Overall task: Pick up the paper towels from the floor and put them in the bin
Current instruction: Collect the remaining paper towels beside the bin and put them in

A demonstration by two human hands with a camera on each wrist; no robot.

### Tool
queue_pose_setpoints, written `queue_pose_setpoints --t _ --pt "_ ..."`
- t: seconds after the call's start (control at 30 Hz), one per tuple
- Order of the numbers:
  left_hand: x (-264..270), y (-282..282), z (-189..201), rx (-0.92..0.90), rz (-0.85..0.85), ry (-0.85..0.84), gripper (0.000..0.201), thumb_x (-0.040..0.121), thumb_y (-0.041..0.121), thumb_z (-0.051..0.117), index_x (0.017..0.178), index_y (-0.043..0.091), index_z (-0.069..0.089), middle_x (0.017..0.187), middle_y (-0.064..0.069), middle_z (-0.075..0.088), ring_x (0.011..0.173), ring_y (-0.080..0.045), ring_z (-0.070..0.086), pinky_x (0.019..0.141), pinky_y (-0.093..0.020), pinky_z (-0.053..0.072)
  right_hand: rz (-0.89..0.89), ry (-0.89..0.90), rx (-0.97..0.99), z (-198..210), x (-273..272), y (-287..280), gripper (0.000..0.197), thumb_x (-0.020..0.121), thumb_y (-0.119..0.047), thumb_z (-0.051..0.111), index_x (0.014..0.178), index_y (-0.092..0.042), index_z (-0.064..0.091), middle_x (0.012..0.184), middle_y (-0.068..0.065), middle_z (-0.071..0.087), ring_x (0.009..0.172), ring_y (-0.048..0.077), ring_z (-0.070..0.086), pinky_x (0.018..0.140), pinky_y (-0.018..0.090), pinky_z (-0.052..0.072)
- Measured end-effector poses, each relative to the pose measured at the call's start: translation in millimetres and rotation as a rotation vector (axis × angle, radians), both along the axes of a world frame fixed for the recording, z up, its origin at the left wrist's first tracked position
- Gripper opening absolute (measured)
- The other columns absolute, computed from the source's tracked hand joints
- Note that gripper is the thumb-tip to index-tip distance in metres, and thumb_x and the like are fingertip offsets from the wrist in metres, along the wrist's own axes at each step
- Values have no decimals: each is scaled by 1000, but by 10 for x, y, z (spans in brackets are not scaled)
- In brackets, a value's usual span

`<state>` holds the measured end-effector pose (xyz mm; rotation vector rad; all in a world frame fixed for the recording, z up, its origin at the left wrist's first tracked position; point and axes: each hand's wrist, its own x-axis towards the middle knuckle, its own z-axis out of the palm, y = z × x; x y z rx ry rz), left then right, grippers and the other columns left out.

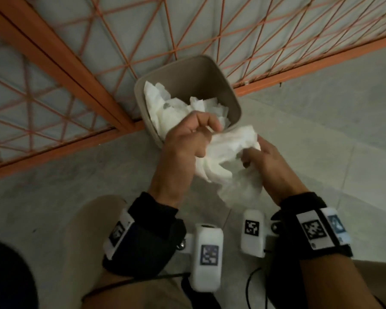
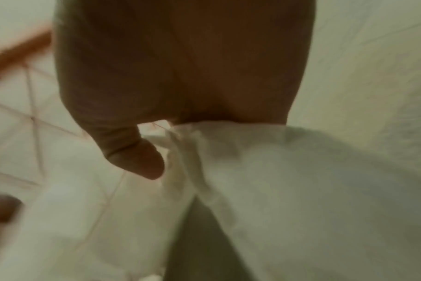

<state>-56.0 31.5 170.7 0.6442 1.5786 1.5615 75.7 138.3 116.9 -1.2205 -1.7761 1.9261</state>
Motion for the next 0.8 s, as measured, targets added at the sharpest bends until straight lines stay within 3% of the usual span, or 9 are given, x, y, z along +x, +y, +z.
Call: queue_pose_setpoints --t 0.13,0.23,0.3,0.37,0.5,0.6,0.67,0.73,0.8 --pt "-443 170 234 41 -12 308 41 64 -9 37 76 25 56 64 10 38 56 0 34 56 -11 28 -70 306 -243 548 -246 188 14 71 -20 42 75 -15 54 71 2 51 70 22 48 64 34 38" --pt "-689 281 259 45 4 466 52 59 -16 35 82 26 55 75 9 43 70 4 44 71 -8 35 -204 506 -341 810 -662 318 16 76 -8 35 68 -9 48 69 8 48 65 25 49 63 31 44" --pt "-795 315 272 99 14 508 52 59 -15 39 91 25 54 84 7 49 80 -2 49 79 -17 39 -279 518 -250 885 -957 409 22 80 -4 38 62 -11 48 63 9 47 64 27 49 65 35 44" --pt "-873 337 284 124 41 576 50 63 -13 46 101 19 51 96 2 53 90 -11 53 80 -26 45 -269 477 -79 897 -1195 456 16 77 -7 43 63 -14 50 65 9 46 66 27 47 65 41 41" --pt "-920 405 190 68 78 622 49 70 -6 63 107 21 48 105 -3 58 95 -23 62 79 -34 55 -78 283 183 652 -1413 451 15 75 -3 46 70 -12 58 66 5 60 62 19 59 58 30 49" --pt "-935 502 -69 -123 -5 662 44 71 0 69 99 26 46 83 9 52 77 -13 56 71 -30 50 248 -88 453 401 -1416 467 26 79 -17 51 96 -4 66 99 16 68 92 30 65 79 41 54" --pt "-973 574 -240 -262 -76 740 35 73 3 69 92 24 47 79 7 52 75 -16 54 69 -33 45 424 -313 530 368 -1365 479 30 88 -25 55 113 -10 64 117 11 64 109 27 60 85 31 46" --pt "-995 644 -309 -425 -181 817 24 76 8 70 90 21 55 84 1 58 84 -24 59 74 -32 46 551 -390 604 435 -1312 487 40 90 -27 57 128 -14 58 132 10 56 124 26 51 93 30 41" --pt "-986 729 -298 -594 -354 908 22 78 15 71 99 18 64 99 -5 67 99 -29 62 87 -39 51 586 -375 636 530 -1255 541 52 92 -27 56 142 -18 45 147 8 44 137 23 39 102 27 34"
